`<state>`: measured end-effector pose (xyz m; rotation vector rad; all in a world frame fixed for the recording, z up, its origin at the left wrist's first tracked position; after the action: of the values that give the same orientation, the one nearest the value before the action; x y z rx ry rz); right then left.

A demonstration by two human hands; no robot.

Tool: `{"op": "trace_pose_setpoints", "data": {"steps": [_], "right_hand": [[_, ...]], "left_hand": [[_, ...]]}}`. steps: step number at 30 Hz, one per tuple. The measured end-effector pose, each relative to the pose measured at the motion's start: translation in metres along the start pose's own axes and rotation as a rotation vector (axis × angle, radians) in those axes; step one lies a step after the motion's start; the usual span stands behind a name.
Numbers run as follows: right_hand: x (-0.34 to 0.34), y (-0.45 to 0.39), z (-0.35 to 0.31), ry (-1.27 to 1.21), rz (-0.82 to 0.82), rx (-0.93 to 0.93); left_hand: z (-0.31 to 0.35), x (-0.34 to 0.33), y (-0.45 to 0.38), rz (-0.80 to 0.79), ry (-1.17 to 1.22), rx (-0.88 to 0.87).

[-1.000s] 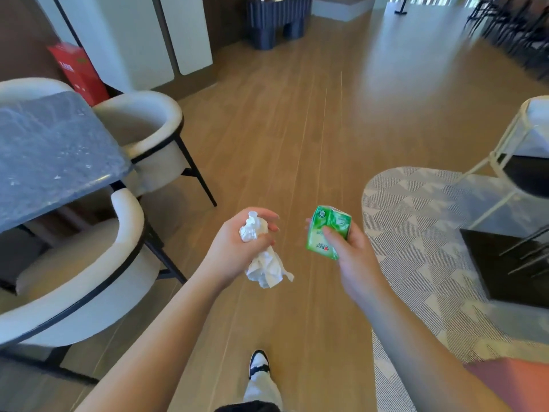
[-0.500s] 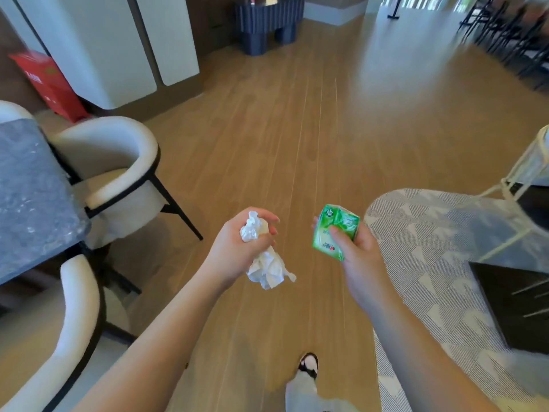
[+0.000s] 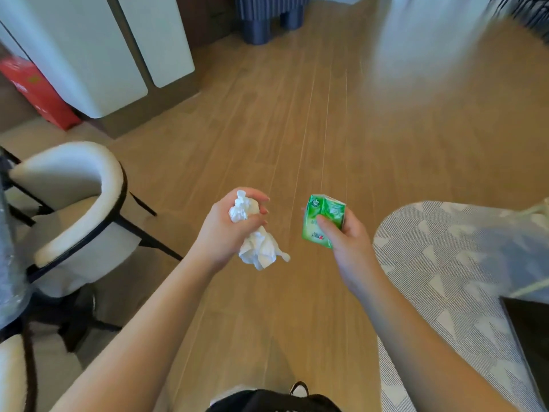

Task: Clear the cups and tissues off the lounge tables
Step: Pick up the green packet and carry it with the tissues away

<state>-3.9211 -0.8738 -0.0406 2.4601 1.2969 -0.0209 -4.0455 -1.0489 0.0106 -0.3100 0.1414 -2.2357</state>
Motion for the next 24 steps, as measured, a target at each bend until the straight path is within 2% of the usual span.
{"op": "trace_pose_setpoints", "data": {"steps": [9,16,24], "right_hand": [[-0.028,-0.165,-0.045,0.058,-0.056,0.020],[-0.061,-0.297,-0.091,0.086,-0.029,0.017],[-0.065,-0.431,-0.145,0.066,0.008,0.032]], "left_hand": [[-0.053,0.039,-0.149,0.085,0.004,0.019],[-0.092,0.076,-0.293,0.052,0.084,0.024],[-0.114,0.082,-0.443,-0.040,0.069,-0.026]]}}
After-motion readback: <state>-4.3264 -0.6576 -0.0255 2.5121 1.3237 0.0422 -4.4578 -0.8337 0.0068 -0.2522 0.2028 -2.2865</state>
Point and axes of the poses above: each hand's wrist, its own y-axis away from the middle knuckle, its own x-axis out of the back of the hand, z = x × y, the point moved 3 cm from there along -y, towards the middle knuckle, and after that the axes turned 13 degrees about -x, right-handed, at the moved point
